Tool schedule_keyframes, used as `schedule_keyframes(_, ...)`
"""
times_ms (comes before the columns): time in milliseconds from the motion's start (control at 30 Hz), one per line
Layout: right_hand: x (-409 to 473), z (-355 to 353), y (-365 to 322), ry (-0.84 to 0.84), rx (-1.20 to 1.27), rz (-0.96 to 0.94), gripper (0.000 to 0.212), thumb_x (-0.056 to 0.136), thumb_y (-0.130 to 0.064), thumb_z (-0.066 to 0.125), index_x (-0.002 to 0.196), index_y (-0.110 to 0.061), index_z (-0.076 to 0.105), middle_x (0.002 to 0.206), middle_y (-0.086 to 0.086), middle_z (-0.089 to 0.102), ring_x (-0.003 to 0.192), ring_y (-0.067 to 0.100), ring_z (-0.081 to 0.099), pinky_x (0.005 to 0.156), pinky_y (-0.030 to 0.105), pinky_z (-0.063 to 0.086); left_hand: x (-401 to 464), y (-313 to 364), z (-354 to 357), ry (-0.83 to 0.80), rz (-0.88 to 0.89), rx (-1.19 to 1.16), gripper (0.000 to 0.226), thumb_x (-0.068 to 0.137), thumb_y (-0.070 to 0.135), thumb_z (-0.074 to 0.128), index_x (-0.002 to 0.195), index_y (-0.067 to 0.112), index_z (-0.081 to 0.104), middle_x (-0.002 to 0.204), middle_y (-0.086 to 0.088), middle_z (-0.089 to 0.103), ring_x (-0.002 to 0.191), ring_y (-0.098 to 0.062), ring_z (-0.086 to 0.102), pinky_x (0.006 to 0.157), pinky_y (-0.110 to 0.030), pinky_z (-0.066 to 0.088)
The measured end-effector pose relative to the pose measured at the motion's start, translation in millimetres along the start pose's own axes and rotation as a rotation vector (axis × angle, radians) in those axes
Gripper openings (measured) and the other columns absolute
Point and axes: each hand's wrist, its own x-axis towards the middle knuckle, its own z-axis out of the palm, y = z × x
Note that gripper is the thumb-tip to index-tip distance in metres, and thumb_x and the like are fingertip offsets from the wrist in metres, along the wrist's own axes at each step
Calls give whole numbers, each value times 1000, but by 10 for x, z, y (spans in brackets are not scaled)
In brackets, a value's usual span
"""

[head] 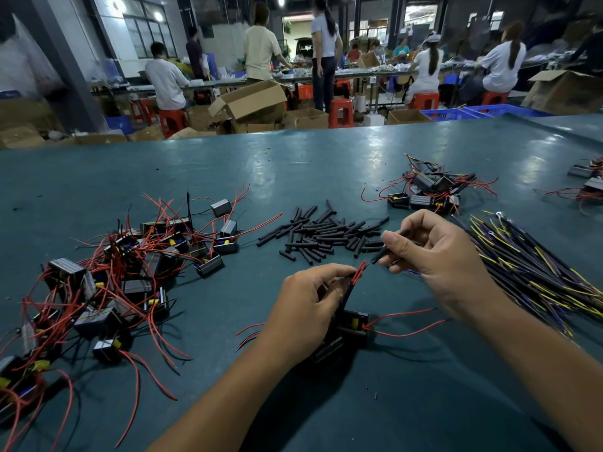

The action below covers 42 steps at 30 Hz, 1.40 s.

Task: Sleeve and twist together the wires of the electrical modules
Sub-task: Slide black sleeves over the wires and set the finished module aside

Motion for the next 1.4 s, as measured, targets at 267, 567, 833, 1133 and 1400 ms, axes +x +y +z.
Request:
schedule_keyframes(267, -13, 14, 15, 9, 17, 20, 30, 73, -24, 76, 83, -10, 52, 63, 4, 64, 60, 24, 71, 50, 23, 55, -8, 12, -6, -9, 2, 4, 26, 101, 10, 56, 112, 25, 74, 58, 26, 53, 47, -1, 40, 48, -9, 31)
schedule_keyframes(567, -3, -15, -34, 46, 18, 4, 29, 72, -24, 76, 81, -12, 51, 63, 6, 63, 57, 22, 70, 48, 22, 53, -13, 16, -3, -2, -8, -19, 25, 101, 13, 55, 111, 25, 75, 56, 24, 52, 46, -1, 39, 47, -9, 30)
schedule_keyframes(833, -33, 23, -10, 19, 20, 24, 29, 73, -20, 75, 84, -9, 51, 65, 8, 62, 59, 24, 71, 50, 23, 54, -21, 32, -12, -11, -3, -13, 24, 101, 14, 57, 112, 25, 75, 62, 18, 55, 48, 0, 42, 50, -10, 33)
schedule_keyframes(1133, -53, 59, -19, 31, 4, 44, 30, 73, -19, 74, 85, -6, 50, 62, 7, 65, 60, 25, 72, 53, 24, 58, -14, 23, -13, -3, -3, -37, 28, 102, 11, 54, 114, 26, 74, 58, 26, 54, 42, -1, 38, 45, -8, 28)
schedule_keyframes(1400, -53, 68, -26, 10, -38, 76, 33, 74, -26, 74, 83, -2, 52, 64, 17, 65, 56, 31, 70, 46, 26, 54, -5, 10, -20, 5, -10, -46, 25, 102, 15, 55, 113, 27, 74, 56, 25, 54, 40, -1, 38, 43, -9, 29)
